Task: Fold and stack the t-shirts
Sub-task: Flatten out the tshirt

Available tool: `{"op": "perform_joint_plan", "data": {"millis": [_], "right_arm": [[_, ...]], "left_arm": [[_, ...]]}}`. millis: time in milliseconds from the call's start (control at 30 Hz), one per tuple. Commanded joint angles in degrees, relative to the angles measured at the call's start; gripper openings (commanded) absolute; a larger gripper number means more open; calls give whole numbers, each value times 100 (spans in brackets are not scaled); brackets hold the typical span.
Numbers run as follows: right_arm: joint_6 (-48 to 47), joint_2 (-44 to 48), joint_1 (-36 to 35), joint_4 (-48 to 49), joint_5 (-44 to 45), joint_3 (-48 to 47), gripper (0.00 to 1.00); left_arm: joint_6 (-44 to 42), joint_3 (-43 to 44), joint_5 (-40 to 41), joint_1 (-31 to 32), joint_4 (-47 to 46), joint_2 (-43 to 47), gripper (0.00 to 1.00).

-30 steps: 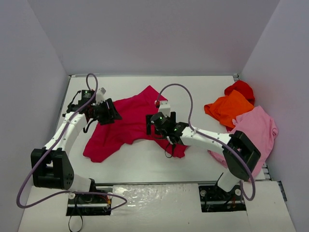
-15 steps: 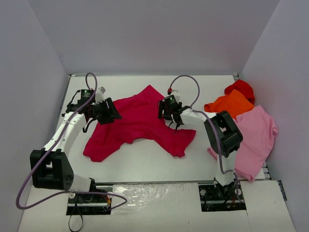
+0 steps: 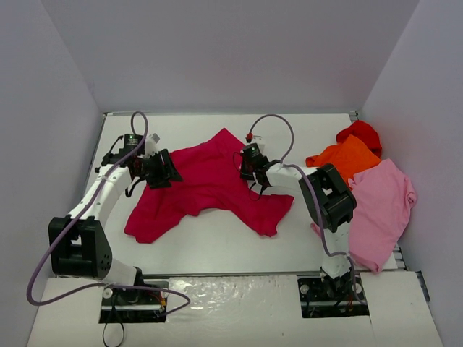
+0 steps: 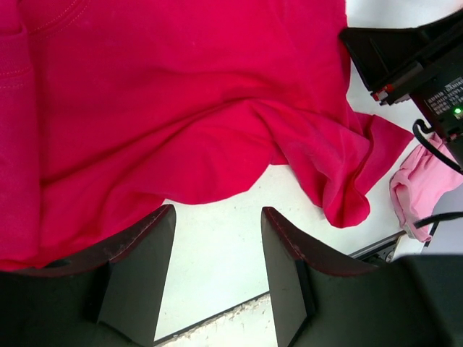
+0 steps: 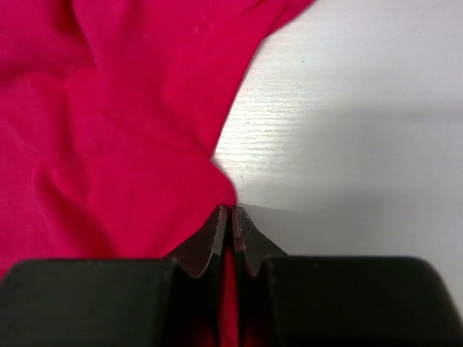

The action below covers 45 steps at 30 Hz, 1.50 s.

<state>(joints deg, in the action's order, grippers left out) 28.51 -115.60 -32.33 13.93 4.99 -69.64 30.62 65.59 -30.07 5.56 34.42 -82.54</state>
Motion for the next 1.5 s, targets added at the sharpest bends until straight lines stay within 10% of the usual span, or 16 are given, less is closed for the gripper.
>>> {"op": "perform_joint_plan", "data": {"millis": [0, 433, 633, 700, 767, 1200, 1300, 1467], "right_arm": [[-229, -73, -37, -329, -13, -177, 0], [-1751, -720, 42, -681, 1301, -3311, 0], [-2768, -1117, 48, 636, 1999, -3508, 2], [-2765, -1237, 53, 777, 2112, -3455, 34], [-2640, -1315, 58, 651, 2117, -3434, 98], [-971, 1214, -661, 502, 1766, -320, 97], [-772, 1517, -1036, 167, 2323, -6, 65], [-570, 2097, -1285, -150, 2115, 590, 72]], "left_arm": [[139, 298, -320, 24, 66, -331, 47], [278, 209, -570, 41, -49, -610, 48], [254, 209, -565, 41, -55, -528, 47], [248, 209, -565, 41, -48, -504, 48], [234, 209, -544, 40, -42, -483, 48], [293, 259, -276, 137, -76, -580, 44], [311, 357, 322, 310, -61, -367, 8], [523, 813, 1398, 1059, 126, -84, 0]]}}
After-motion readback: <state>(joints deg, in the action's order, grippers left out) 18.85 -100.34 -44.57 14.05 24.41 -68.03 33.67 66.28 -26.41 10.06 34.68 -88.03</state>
